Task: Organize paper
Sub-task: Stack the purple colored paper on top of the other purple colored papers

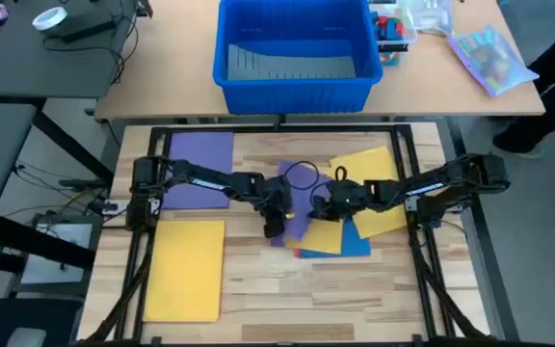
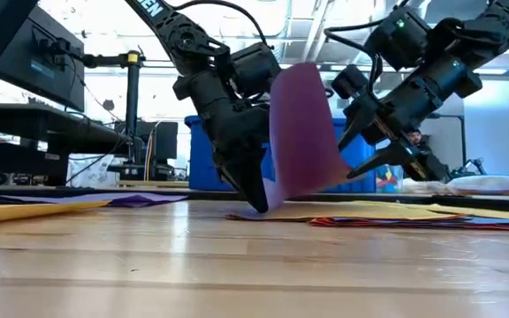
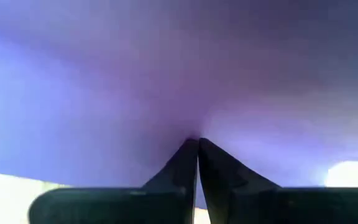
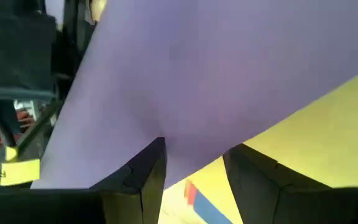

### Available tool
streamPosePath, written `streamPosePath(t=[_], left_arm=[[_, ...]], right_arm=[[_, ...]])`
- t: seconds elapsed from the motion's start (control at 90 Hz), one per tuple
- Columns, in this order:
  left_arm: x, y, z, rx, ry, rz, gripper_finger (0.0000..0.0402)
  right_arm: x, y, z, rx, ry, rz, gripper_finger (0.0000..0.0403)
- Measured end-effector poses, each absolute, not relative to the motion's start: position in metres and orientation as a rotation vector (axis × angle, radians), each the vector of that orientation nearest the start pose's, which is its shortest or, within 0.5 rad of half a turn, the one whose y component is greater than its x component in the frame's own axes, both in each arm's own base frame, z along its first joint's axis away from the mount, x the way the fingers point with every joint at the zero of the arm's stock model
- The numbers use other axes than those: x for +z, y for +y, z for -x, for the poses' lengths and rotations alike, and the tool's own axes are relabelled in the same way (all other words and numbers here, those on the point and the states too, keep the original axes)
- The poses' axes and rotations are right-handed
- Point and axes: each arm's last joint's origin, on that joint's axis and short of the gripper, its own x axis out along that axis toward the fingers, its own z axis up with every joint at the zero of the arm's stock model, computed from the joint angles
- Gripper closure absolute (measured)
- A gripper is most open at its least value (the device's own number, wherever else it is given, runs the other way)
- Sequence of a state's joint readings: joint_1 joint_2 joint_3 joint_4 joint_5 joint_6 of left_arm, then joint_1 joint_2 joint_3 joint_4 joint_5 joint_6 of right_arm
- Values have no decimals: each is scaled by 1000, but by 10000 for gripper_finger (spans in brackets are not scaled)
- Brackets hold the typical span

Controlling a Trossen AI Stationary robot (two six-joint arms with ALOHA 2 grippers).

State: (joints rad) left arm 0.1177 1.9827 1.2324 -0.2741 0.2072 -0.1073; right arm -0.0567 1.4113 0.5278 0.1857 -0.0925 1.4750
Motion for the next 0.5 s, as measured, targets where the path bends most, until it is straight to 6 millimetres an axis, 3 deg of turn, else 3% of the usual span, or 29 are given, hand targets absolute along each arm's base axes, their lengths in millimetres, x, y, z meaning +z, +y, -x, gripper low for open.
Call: streamPosePath(t=[0.267,0.5], left_arm=[[140,40,-394,-61,1016,267,402],[140,39,-394,-75,1017,272,402]], right_arm=[[145,-17,-248,-740,465,-1444,220],[168,-19,-265,-498,262,-1309,219]])
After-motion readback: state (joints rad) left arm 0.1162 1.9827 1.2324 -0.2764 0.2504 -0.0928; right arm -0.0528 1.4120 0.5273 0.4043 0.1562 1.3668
